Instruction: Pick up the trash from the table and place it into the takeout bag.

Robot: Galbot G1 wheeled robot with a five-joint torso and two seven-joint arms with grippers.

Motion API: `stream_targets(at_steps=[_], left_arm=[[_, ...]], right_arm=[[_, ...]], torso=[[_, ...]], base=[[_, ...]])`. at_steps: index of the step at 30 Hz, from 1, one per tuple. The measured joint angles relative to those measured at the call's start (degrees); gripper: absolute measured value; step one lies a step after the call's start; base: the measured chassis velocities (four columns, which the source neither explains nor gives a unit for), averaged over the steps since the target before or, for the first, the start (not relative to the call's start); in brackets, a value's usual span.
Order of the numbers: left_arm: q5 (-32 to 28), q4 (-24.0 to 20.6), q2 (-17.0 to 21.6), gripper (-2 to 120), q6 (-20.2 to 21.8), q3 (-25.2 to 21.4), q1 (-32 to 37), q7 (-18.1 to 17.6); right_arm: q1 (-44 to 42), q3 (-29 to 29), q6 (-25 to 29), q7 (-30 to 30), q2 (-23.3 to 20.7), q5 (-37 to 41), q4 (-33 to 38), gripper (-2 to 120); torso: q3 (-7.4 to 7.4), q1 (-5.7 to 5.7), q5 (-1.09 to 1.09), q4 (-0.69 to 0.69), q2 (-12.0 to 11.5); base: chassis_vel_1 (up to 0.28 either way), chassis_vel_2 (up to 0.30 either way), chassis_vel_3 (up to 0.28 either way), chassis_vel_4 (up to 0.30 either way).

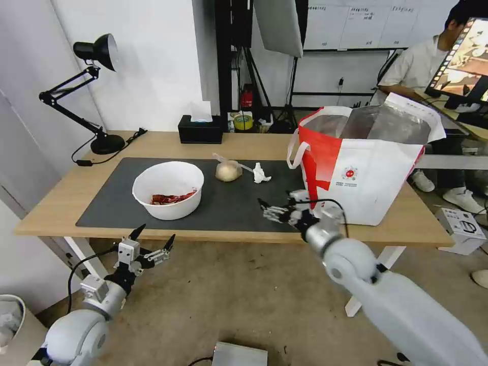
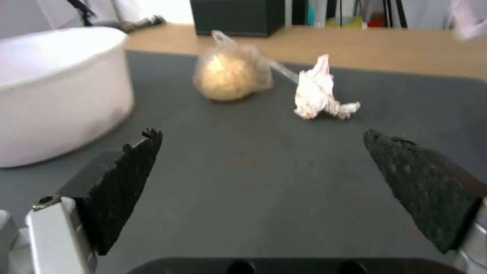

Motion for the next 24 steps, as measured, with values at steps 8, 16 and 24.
stream_targets(at_steps=[8,16,24], left_arm=[[0.2,0.0,-1.2,100,0.0,-0.5,0.5,-0.1],[0.3,0.1,-1.5,100,-0.2,-1.1,1.7,-0.1],[0.2,-0.1,-1.2,100,-0.3,-1.7,2.1,-0.1]], right_arm=[[12.1,-5.8,-3.2,8.1,7.9,0.4,-11.7,100],[17.7,-8.8,-7.7,16.3,15.6,0.4,-21.4,100],[20.7,-8.7,-7.6,17.9,21.5,-0.1,-30.7,100]], torso=[[-0.01,0.00,-0.01,0.00,0.0],[0.00,0.00,-0.01,0.00,0.0],[-0.01,0.00,-0.01,0.00,0.0]], base=[[0.000,0.000,0.000,0.000],[0.000,0.000,0.000,0.000],[0.000,0.000,0.000,0.000]])
